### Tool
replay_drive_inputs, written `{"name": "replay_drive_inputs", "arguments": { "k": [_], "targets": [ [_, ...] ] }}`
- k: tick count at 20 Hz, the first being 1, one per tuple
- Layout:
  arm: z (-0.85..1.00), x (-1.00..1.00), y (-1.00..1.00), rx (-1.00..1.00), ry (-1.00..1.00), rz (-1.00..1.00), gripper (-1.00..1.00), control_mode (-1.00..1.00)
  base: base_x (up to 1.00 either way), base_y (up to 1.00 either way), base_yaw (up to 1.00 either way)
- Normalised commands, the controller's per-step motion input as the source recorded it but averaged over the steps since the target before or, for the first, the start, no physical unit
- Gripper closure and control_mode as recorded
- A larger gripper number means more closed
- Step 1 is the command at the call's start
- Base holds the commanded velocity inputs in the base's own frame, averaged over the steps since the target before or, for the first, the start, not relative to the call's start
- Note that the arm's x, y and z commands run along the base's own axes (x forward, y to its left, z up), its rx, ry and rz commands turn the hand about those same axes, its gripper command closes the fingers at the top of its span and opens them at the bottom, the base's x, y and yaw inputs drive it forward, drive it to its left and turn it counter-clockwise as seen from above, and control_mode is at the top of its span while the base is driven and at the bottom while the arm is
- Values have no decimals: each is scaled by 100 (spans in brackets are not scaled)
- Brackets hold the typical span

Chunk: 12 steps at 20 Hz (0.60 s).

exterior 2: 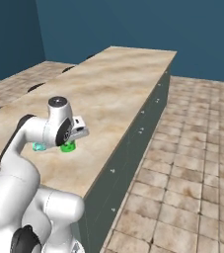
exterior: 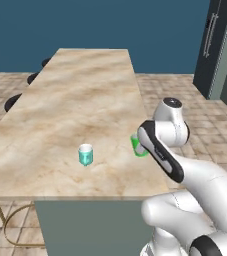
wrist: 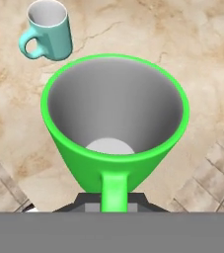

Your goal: Clear the mugs and bowl far away from the sink.

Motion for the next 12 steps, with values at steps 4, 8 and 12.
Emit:
{"name": "replay_drive_inputs", "arguments": {
  "k": [4,8,12],
  "targets": [
    [-23,31,0,0,2,12,100,-100,0,0,0],
    [-20,18,0,0,0,11,100,-100,0,0,0],
    [-23,20,0,0,0,11,100,-100,0,0,0]
  ]
}}
